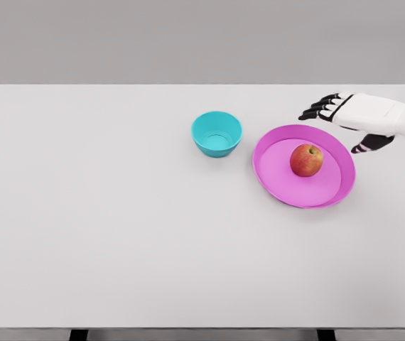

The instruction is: Put the apple from the pink plate into the blue bowl with your right arm

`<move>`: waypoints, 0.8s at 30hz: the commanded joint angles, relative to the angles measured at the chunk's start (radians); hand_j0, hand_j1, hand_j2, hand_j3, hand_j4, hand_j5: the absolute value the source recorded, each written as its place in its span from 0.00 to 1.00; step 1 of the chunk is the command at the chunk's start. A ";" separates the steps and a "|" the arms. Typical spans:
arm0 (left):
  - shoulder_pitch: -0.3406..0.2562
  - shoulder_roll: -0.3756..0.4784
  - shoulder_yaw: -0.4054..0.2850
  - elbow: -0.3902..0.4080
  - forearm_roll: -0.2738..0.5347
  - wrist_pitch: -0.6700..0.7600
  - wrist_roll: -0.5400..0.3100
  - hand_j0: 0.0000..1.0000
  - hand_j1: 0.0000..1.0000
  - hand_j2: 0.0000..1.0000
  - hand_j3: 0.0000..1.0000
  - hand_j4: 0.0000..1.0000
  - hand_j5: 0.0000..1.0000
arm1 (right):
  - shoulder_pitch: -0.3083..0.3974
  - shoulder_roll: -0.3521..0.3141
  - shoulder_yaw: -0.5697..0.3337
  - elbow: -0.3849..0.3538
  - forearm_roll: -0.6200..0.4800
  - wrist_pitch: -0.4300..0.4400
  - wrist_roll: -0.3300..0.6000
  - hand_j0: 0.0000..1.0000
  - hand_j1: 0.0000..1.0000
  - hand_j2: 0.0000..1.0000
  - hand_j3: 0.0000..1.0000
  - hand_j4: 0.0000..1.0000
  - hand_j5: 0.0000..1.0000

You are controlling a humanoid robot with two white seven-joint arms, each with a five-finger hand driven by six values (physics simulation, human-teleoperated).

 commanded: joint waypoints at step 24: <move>0.000 0.000 0.002 0.000 -0.001 0.000 0.000 1.00 1.00 1.00 1.00 1.00 1.00 | -0.118 0.139 0.204 0.212 -0.001 0.000 0.061 1.00 1.00 1.00 1.00 1.00 1.00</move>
